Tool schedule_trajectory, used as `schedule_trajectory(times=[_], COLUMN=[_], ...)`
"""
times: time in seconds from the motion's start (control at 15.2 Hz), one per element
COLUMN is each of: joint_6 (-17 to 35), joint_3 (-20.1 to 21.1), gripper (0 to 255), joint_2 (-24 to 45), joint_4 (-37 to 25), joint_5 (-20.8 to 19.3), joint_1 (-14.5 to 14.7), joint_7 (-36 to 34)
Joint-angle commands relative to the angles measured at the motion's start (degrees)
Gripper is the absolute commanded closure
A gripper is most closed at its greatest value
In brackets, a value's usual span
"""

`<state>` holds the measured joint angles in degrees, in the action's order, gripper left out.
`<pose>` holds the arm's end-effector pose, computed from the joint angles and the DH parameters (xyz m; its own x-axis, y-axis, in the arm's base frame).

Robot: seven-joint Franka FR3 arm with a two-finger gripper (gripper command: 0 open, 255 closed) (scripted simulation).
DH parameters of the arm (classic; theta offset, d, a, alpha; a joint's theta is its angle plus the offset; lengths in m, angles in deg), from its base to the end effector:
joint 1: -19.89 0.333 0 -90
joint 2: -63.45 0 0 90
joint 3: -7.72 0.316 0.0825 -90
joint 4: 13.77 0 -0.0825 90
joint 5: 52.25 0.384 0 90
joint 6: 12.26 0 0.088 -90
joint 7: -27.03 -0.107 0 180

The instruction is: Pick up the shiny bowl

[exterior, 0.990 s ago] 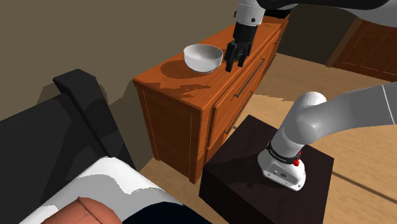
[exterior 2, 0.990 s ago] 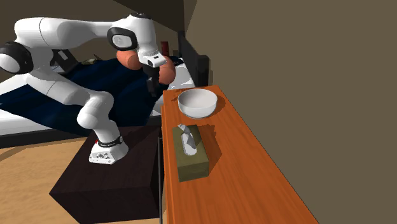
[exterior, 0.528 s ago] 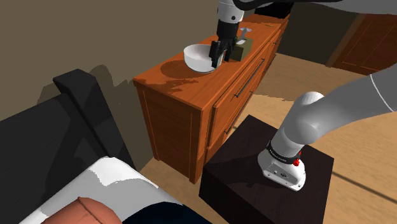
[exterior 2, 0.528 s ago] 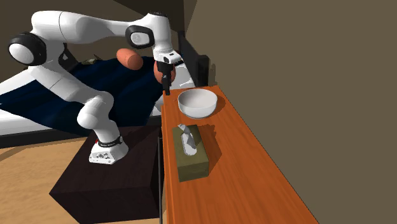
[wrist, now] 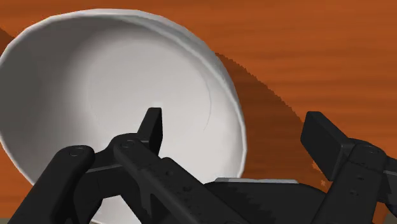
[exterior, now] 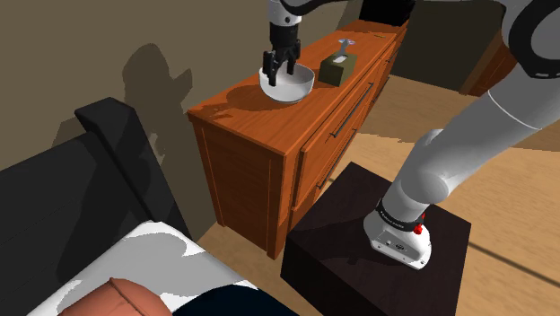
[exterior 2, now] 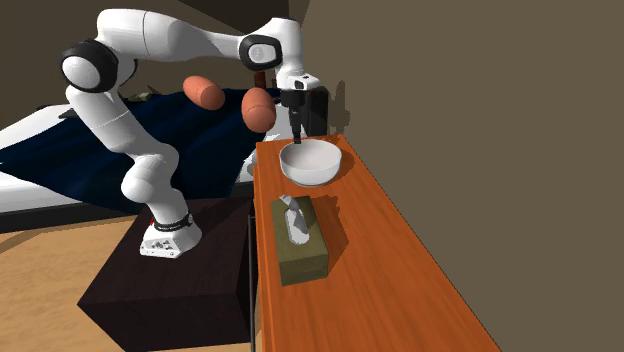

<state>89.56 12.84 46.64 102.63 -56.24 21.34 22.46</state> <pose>0.4694 0.0524 0.5730 0.9979 0.0465 0.0443 0.0424 -0.9949 0.0911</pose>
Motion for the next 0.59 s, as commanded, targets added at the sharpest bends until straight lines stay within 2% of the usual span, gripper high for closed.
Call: schedule_trajectory(times=[0.0, 0.07, 0.53], joint_6=[0.7, 0.7, 6.5], joint_3=[1.2, 1.4, 1.3], gripper=[0, 0, 0], joint_2=[4.7, 5.6, 5.8], joint_4=[-4.2, -5.1, 0.6], joint_5=[-2.2, -2.6, -2.8], joint_1=[0.1, 0.2, 0.2], joint_7=[-0.9, -1.1, -1.8])
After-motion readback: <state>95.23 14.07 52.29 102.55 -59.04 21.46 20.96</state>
